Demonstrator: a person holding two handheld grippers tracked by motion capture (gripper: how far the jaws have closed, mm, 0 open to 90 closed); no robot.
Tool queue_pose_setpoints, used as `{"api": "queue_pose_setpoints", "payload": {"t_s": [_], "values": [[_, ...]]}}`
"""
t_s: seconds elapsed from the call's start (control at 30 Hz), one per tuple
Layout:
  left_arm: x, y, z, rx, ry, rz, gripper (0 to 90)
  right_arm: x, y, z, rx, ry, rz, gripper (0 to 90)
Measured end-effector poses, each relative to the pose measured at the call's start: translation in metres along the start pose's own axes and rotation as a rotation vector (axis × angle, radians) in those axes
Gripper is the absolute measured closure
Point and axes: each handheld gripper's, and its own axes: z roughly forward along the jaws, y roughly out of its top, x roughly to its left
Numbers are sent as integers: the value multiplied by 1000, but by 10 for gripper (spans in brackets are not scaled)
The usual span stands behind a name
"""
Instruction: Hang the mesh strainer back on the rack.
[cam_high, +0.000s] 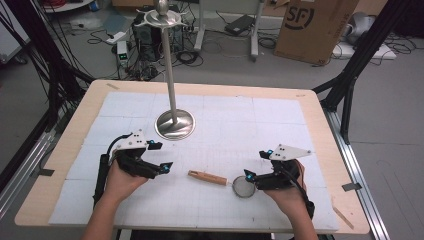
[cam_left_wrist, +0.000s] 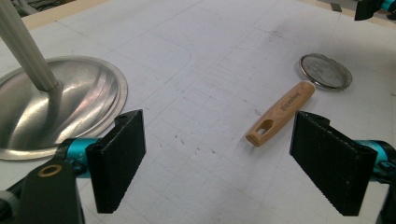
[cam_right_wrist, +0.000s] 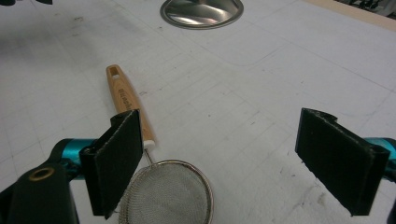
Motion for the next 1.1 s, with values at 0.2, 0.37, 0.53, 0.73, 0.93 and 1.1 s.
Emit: {"api": "queue_pose_setpoints", "payload": {"t_s": [0.2, 0.37, 0.53, 0.73, 0.93, 1.1], "values": [[1, -1, 0, 3, 9, -10, 185, 2, 0, 3, 6, 6, -7, 143], [2, -1, -2, -4, 19, -14, 182, 7, 0, 8, 32, 15, -37, 144], [0, -1, -4, 0, 21, -7, 177, 12, 2, 13, 42, 31, -53, 143], [2, -2, -6, -12, 28, -18, 171, 21, 2, 28, 112, 44, -77, 144], [3, -2, -9, -35, 19, -27, 165, 33, 4, 47, 162, 72, -107, 144], [4, -2, -15, -58, 21, -35, 162, 40, 6, 62, 207, 87, -124, 160]]}}
